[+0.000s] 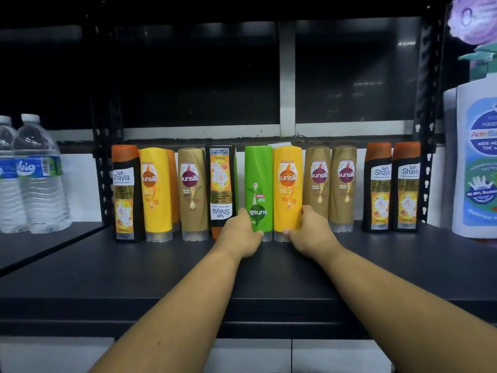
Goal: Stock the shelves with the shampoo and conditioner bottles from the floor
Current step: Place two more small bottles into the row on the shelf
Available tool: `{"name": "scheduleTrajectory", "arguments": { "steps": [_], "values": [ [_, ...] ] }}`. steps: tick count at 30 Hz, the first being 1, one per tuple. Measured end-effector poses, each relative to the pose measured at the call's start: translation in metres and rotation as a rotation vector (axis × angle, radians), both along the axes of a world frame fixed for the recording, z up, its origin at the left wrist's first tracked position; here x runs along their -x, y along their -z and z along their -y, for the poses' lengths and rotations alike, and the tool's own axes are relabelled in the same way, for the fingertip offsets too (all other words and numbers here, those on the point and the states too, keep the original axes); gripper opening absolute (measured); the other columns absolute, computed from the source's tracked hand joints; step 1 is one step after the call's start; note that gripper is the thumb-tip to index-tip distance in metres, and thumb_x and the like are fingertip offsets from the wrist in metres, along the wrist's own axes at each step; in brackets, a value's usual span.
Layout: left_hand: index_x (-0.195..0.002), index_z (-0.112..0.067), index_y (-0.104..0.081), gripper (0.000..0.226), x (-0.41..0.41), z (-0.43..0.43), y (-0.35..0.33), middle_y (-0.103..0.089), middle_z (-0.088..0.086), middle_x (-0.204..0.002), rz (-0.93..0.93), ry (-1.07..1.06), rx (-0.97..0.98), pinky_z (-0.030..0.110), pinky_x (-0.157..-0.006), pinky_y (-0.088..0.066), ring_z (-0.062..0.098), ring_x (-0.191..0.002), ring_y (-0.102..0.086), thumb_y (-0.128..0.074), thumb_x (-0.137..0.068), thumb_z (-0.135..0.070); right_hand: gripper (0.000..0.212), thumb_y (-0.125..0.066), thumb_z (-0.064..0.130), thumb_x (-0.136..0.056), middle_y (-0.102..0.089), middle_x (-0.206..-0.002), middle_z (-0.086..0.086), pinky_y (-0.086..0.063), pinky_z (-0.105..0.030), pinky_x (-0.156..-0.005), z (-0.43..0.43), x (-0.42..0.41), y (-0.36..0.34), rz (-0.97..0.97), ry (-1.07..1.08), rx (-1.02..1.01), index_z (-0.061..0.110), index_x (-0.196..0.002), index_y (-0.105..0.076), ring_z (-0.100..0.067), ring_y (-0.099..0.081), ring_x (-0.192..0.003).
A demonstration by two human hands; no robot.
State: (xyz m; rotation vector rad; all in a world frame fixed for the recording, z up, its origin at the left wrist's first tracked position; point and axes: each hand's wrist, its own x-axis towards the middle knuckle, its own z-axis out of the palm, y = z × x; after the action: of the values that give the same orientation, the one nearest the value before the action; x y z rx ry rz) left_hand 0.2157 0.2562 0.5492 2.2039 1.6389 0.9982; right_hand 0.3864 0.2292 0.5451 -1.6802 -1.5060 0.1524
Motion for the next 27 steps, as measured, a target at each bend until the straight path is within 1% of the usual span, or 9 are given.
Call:
{"name": "scheduleTrajectory", "arguments": {
  "steps": [6,11,13,15,18,21,23,25,27],
  "values": [
    [-0.132,-0.011,-0.053,0.044,0.002,0.0,0.003,-0.063,0.011,-0.128,-0.04,-0.013,-0.019,0.037,-0.099,-0.051,0.03,-0.118,-0.06,-0.067,-0.096,-0.031,0.043,-0.072,0.028,-0.09,-0.063,-0.123,-0.015,-0.049,-0.037,-0.089,0.001,0.0,0.001,0.078,0.019,-0.007,0.006,-0.123,-0.054,-0.033,-0.06,-0.114],
    [-0.13,-0.009,-0.055,0.042,0.003,-0.001,0.004,-0.063,0.013,-0.126,-0.078,-0.028,-0.032,0.036,-0.096,-0.051,0.032,-0.117,-0.06,-0.065,-0.097,-0.034,0.041,-0.069,0.033,-0.092,-0.064,-0.121,-0.016,-0.05,-0.038,-0.089,0.0,0.001,0.001,0.132,0.034,0.015,0.006,-0.12,-0.056,-0.035,-0.06,-0.112],
    [-0.121,-0.009,-0.058,0.036,0.003,-0.001,0.004,-0.064,0.012,-0.121,-0.097,-0.034,-0.035,0.032,-0.089,-0.049,0.031,-0.114,-0.06,-0.065,-0.097,-0.034,0.04,-0.069,0.034,-0.093,-0.065,-0.119,-0.016,-0.05,-0.038,-0.087,0.0,0.001,0.001,0.149,0.038,0.016,0.006,-0.119,-0.057,-0.035,-0.061,-0.111],
    [-0.103,-0.012,-0.058,0.025,0.004,-0.002,0.003,-0.063,0.01,-0.108,-0.111,-0.054,-0.045,0.03,-0.079,-0.045,0.03,-0.105,-0.061,-0.064,-0.097,-0.035,0.038,-0.068,0.035,-0.093,-0.066,-0.117,-0.015,-0.05,-0.037,-0.085,-0.001,0.001,0.001,0.157,0.043,0.013,0.006,-0.117,-0.058,-0.035,-0.061,-0.109],
    [-0.088,-0.013,-0.057,0.025,0.006,-0.002,0.003,-0.06,0.005,-0.09,-0.099,-0.096,-0.085,0.03,-0.072,-0.043,0.028,-0.092,-0.061,-0.066,-0.094,-0.036,0.034,-0.066,0.035,-0.094,-0.066,-0.114,-0.016,-0.047,-0.034,-0.078,-0.001,0.002,0.002,0.186,0.061,0.021,0.006,-0.111,-0.059,-0.035,-0.062,-0.106],
    [-0.087,-0.011,-0.066,0.025,0.01,0.003,0.002,-0.064,0.003,-0.086,-0.09,-0.138,-0.134,0.031,-0.069,-0.049,0.026,-0.086,-0.061,-0.069,-0.09,-0.035,0.032,-0.063,0.037,-0.095,-0.066,-0.11,-0.016,-0.043,-0.031,-0.072,0.003,0.005,0.001,0.235,0.104,0.051,0.006,-0.104,-0.062,-0.035,-0.063,-0.102],
    [-0.08,-0.014,-0.071,0.024,0.011,0.008,0.002,-0.069,0.002,-0.083,-0.082,-0.122,-0.143,0.032,-0.07,-0.055,0.023,-0.084,-0.066,-0.072,-0.086,-0.037,0.028,-0.062,0.037,-0.094,-0.067,-0.106,-0.014,-0.047,-0.033,-0.071,0.008,0.006,0.001,0.274,0.136,0.064,0.008,-0.098,-0.062,-0.034,-0.063,-0.094],
    [-0.073,-0.016,-0.071,0.026,0.01,0.012,0.003,-0.07,-0.001,-0.079,-0.104,-0.044,-0.127,0.032,-0.071,-0.057,0.019,-0.08,-0.066,-0.075,-0.083,-0.04,0.027,-0.061,0.037,-0.093,-0.067,-0.105,-0.012,-0.052,-0.036,-0.072,0.015,0.006,0.002,0.334,0.16,0.076,0.01,-0.098,-0.063,-0.033,-0.063,-0.091],
    [-0.075,-0.017,-0.073,0.025,0.007,0.017,0.003,-0.071,-0.003,-0.08,-0.159,0.077,-0.1,0.032,-0.073,-0.057,0.014,-0.081,-0.066,-0.076,-0.082,-0.04,0.03,-0.057,0.038,-0.095,-0.066,-0.107,-0.01,-0.053,-0.037,-0.073,0.023,0.006,0.002,0.433,0.157,0.107,0.01,-0.103,-0.065,-0.032,-0.064,-0.096]
  ]
}}
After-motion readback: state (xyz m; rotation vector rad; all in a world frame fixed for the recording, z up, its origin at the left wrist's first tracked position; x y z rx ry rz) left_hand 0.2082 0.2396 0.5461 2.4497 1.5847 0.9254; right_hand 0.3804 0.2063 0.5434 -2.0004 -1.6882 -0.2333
